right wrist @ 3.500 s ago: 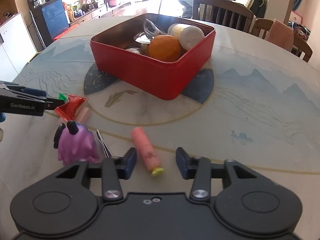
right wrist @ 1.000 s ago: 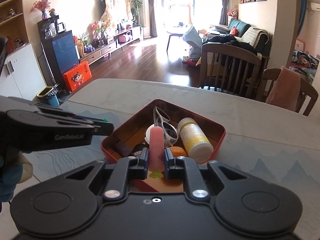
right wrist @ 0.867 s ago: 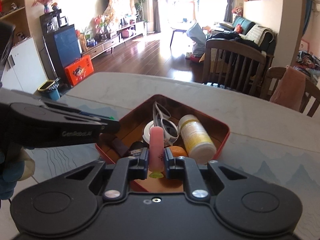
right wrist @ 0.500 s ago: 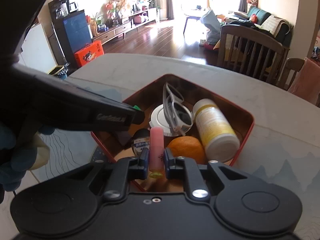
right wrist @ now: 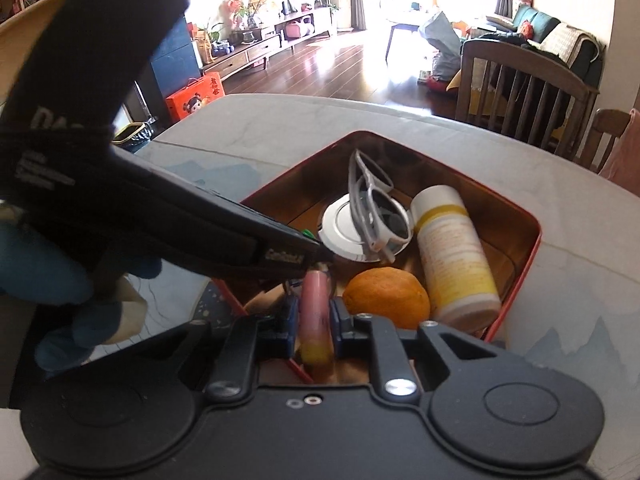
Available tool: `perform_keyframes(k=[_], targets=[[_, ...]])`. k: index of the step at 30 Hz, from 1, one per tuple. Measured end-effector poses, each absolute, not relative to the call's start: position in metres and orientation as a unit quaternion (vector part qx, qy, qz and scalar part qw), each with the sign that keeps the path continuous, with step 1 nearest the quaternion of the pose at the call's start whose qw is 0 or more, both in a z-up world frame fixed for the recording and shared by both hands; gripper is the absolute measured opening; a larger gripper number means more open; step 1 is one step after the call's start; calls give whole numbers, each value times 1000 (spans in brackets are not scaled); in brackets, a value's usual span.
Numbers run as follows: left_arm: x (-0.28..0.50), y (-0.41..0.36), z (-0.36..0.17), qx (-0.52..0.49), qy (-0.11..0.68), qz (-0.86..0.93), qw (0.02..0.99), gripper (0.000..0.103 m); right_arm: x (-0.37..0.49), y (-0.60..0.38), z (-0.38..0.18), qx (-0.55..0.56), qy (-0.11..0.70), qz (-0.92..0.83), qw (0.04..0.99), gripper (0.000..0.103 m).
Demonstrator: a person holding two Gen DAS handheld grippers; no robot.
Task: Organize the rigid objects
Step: 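Carry the green pawn and pink tube into the red tin, then open both tools to drop the pawn and tube in the tin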
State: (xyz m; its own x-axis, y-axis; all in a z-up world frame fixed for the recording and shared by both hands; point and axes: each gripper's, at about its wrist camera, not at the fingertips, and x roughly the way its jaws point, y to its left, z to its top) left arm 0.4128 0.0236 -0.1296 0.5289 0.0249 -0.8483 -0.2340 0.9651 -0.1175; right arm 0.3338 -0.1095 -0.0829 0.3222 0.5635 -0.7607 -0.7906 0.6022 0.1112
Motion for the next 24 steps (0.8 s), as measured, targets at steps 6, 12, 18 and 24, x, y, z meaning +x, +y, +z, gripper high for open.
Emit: perform_keyframes(k=[6, 12, 18, 24], targets=[[412, 26, -131, -114, 478, 76, 868, 13, 332, -113, -81, -129, 406, 418, 802, 20], [408, 25, -128, -112, 479, 84, 866, 13, 333, -119, -77, -118, 411, 407, 807, 23], [395, 22, -119, -116, 471, 75, 872, 13, 329, -125, -70, -110, 408, 394, 816, 28], [377, 21, -105, -119, 454, 70, 880, 16, 321, -129, -58, -102, 401, 381, 827, 33]])
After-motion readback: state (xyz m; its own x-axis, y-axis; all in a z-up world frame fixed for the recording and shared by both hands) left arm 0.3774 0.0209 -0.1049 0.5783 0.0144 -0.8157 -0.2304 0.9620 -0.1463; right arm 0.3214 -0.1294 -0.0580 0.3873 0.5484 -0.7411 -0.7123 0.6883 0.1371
